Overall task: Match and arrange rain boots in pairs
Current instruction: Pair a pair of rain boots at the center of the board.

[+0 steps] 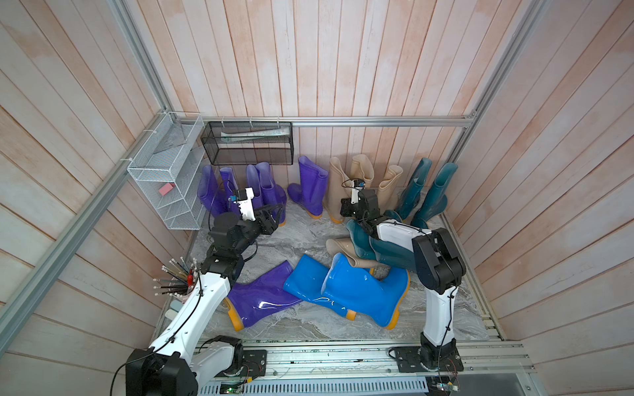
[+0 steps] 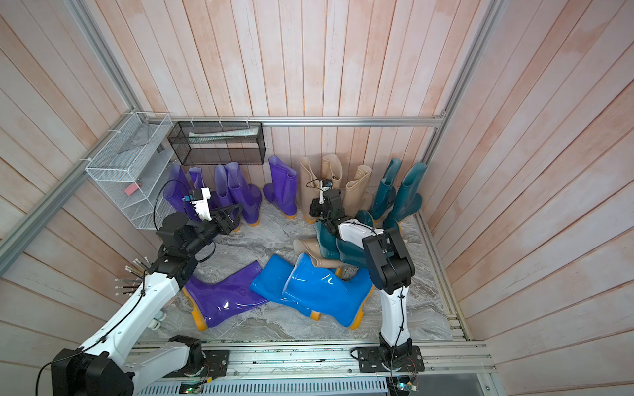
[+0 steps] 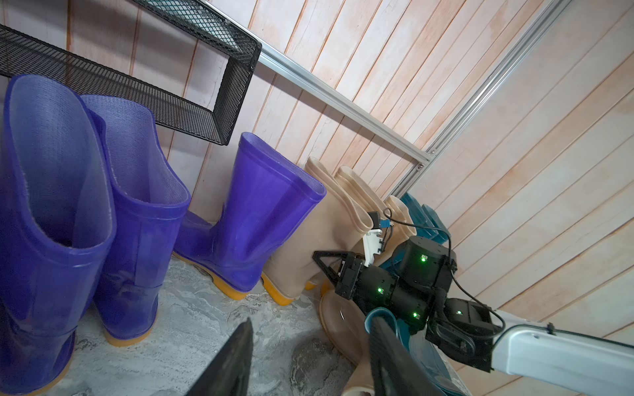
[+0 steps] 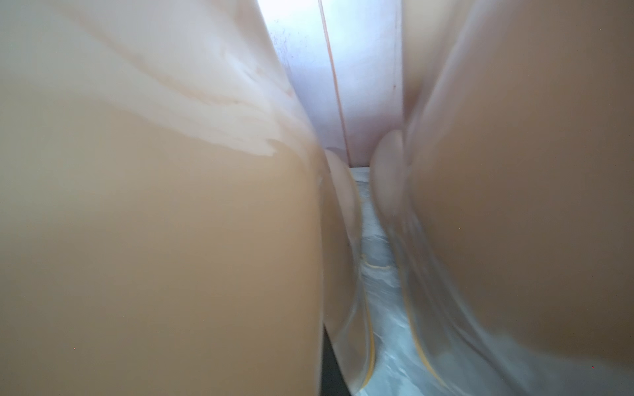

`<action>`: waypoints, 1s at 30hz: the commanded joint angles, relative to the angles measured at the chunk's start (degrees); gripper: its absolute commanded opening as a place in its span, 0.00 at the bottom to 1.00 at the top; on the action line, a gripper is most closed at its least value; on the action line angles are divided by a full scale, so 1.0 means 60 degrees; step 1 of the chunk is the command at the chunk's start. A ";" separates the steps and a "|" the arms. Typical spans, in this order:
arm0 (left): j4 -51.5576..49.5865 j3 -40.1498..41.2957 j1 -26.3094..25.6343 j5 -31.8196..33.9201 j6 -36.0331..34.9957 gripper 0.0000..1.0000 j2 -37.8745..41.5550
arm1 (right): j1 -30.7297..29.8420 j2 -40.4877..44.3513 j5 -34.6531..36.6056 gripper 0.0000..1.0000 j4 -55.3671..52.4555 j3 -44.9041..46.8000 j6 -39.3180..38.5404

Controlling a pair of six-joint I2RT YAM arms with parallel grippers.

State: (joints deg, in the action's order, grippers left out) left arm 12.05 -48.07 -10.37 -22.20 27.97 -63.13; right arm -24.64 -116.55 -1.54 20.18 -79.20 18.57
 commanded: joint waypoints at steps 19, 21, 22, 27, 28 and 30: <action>-0.2019 0.0276 0.0071 0.2030 0.1022 0.76 0.0776 | -0.0109 0.3449 0.0173 0.61 -0.0255 0.0898 -0.0592; -0.2715 0.0293 0.0069 0.2432 0.1001 0.76 0.0798 | -0.0255 0.3875 0.0245 0.62 -0.0273 0.1136 -0.0668; -0.3032 0.0367 0.0073 0.2581 0.0993 0.76 0.0767 | -0.0360 0.4133 0.0304 0.62 -0.0273 0.1283 -0.0765; -0.3648 0.0914 -0.0386 0.2794 0.0929 0.73 0.0033 | -0.1095 0.5277 0.0728 0.62 -0.0259 0.2098 -0.1238; -0.3610 0.0980 -0.0708 0.3017 0.0807 0.73 -0.0264 | -0.1254 0.5481 0.0754 0.62 -0.0259 0.2277 -0.1290; -0.3607 0.0893 -0.1338 0.3454 0.0627 0.73 -0.1013 | -0.1486 0.5838 0.0730 0.62 -0.0333 0.2565 -0.1280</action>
State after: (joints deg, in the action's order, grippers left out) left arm -6.28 -43.46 -14.74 -5.45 33.47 -65.12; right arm -32.12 -84.18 1.56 18.74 -65.45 12.47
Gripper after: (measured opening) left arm 0.732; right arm 0.619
